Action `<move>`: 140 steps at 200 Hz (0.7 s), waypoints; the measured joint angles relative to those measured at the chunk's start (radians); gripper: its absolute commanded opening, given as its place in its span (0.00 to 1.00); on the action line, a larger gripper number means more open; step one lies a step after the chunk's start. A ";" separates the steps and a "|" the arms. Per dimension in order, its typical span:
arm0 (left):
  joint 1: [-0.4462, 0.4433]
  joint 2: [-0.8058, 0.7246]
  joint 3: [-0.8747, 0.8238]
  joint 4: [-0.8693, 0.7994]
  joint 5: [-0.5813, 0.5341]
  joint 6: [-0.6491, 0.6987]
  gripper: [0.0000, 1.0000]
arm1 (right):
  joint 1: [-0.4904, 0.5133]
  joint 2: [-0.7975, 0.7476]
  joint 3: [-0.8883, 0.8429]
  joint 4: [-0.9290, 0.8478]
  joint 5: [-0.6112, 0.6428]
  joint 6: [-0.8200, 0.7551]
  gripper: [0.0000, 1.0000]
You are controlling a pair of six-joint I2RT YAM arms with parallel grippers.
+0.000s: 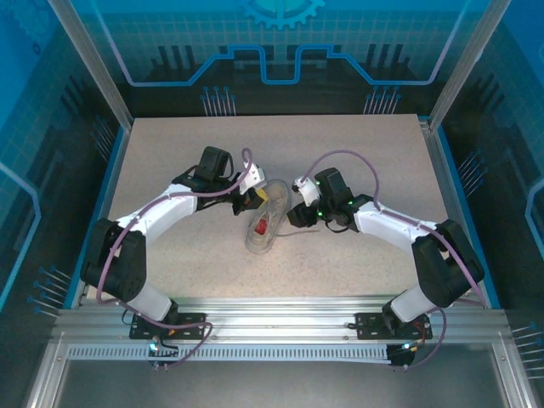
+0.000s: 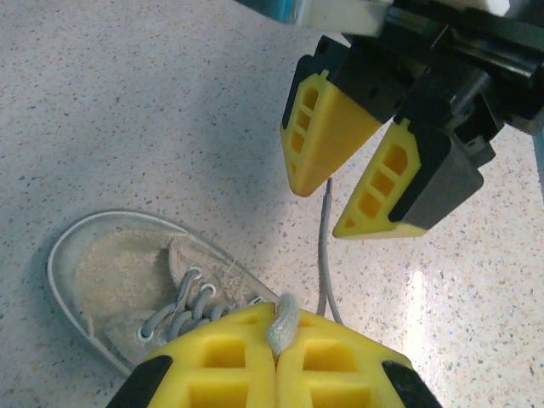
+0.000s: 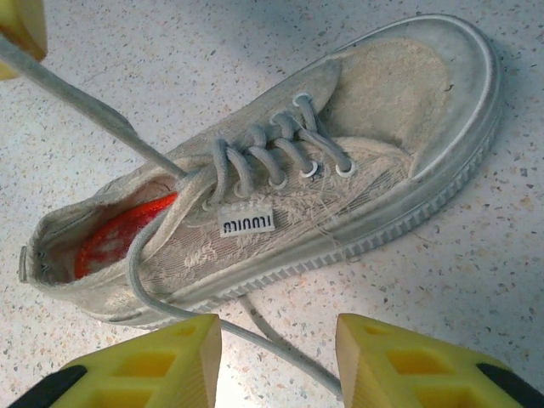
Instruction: Tie the shoes
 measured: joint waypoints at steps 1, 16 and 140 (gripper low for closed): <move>0.000 0.001 0.000 0.002 0.001 0.000 0.00 | 0.001 0.000 -0.001 0.000 0.001 -0.002 0.40; 0.000 0.011 -0.010 0.023 0.019 -0.014 0.00 | 0.029 0.005 -0.006 -0.020 0.030 -0.024 0.41; 0.073 0.054 -0.082 0.153 0.087 -0.322 0.00 | 0.214 0.184 -0.025 0.032 0.159 -0.174 0.47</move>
